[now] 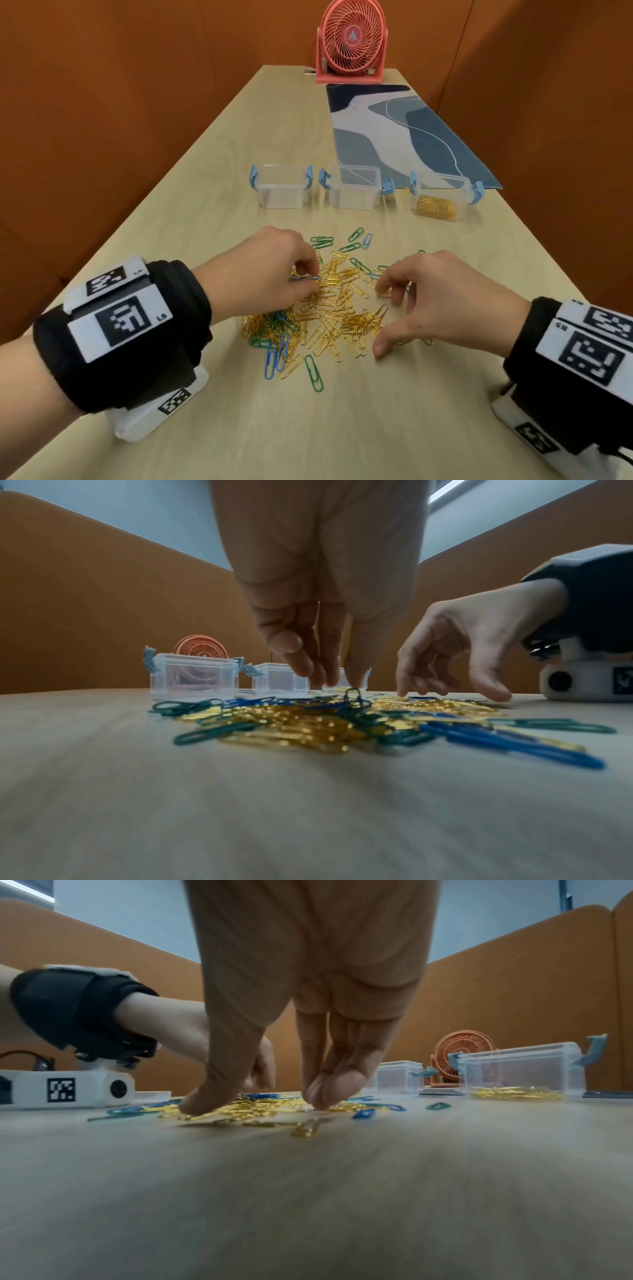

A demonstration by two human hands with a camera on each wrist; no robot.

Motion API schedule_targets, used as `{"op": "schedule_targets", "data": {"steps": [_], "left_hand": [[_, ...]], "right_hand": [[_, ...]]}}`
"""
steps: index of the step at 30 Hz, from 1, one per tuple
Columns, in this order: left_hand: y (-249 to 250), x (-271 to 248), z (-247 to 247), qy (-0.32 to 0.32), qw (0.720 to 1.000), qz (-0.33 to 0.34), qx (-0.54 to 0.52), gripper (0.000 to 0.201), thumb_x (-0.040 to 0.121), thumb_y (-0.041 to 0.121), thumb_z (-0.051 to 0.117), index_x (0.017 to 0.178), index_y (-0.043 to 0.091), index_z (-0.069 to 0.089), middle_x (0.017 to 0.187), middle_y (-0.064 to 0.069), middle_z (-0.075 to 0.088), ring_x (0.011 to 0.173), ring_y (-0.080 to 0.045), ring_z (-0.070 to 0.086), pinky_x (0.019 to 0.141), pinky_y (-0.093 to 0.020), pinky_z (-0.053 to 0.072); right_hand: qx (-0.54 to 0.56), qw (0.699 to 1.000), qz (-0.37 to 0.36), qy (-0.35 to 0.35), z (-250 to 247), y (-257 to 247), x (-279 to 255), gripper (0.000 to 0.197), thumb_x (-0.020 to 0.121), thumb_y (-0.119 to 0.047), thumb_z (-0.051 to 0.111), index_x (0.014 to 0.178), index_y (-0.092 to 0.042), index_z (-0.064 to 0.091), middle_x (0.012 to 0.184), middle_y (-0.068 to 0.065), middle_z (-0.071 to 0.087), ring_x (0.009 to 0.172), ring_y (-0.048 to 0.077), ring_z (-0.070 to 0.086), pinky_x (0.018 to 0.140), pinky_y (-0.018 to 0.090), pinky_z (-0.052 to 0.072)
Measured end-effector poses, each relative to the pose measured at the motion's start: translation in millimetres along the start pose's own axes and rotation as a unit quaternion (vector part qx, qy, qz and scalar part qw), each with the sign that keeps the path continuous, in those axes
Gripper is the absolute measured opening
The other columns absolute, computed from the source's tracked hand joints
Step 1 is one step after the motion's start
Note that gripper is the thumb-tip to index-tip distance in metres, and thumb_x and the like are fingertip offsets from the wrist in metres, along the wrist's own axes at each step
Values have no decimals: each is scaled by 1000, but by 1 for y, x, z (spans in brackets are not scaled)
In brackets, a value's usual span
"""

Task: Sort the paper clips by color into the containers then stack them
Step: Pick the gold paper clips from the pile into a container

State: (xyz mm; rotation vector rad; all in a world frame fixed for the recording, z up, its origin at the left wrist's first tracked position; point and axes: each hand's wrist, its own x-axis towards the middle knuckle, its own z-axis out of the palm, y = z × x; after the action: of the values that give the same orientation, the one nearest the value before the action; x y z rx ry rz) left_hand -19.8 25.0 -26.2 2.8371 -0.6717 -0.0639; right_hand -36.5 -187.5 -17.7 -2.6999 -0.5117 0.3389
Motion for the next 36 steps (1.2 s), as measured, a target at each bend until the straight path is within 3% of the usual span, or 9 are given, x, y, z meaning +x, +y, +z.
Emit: {"op": "schedule_targets", "data": {"steps": [7,10,13,16,20,23,29,32,36], "left_hand": [[-2,7,2,-33,997,-72,-20,16,88,22,59,97,15,71,80,6,61,72,-8,55,69,-18,45],[0,6,0,-1,995,-96,-11,18,90,16,53,95,14,70,77,5,60,72,-11,56,66,-18,43],[-5,7,-5,54,988,-145,4,22,88,10,49,94,12,70,84,-3,66,78,-20,61,67,-24,44],[-7,7,-7,45,982,-182,10,27,87,4,47,100,13,69,96,-6,66,83,-23,60,72,-28,48],[7,2,-3,52,993,-109,13,26,91,12,46,103,15,68,99,0,62,83,-15,56,75,-24,46],[15,-1,2,-5,996,-92,11,25,89,15,48,100,17,70,97,1,65,87,-14,59,80,-28,52],[2,4,1,5,988,-152,22,23,86,12,51,99,14,71,93,-3,68,84,-19,61,74,-27,51],[6,2,-1,11,996,-91,12,26,88,29,56,109,18,66,102,2,64,85,-11,54,75,-20,43],[16,-2,0,-99,994,-30,17,67,74,63,59,124,19,55,119,3,54,105,-13,53,92,-28,44]], "right_hand": [[-7,1000,0,-29,4,-6,0,61,52,-49,84,105,-25,67,80,-9,58,67,5,53,70,23,50],[4,999,8,-33,3,-5,0,57,55,-45,85,104,-23,68,76,-10,57,66,6,53,68,21,48],[12,999,14,-30,3,-4,1,53,57,-41,85,103,-22,68,76,-10,58,65,5,53,67,19,47],[26,999,19,-23,4,-2,5,49,59,-38,85,102,-21,70,76,-10,59,63,4,53,64,16,46],[12,1000,6,-26,6,-5,10,52,60,-40,84,105,-19,69,88,-5,65,69,8,57,71,22,50],[-25,999,-15,-33,7,-11,14,59,61,-46,81,110,-18,66,97,-2,64,72,10,56,77,29,52],[-15,997,-51,-54,8,-14,17,58,66,-43,80,118,-26,63,94,-8,60,63,-2,46,60,9,37],[-6,998,-39,-39,6,-11,16,73,57,-50,82,122,-27,59,99,-9,58,66,-2,47,67,14,41],[-53,997,-38,-50,4,-10,16,100,46,-56,84,134,-27,46,107,-7,47,77,2,42,76,18,38]]}}
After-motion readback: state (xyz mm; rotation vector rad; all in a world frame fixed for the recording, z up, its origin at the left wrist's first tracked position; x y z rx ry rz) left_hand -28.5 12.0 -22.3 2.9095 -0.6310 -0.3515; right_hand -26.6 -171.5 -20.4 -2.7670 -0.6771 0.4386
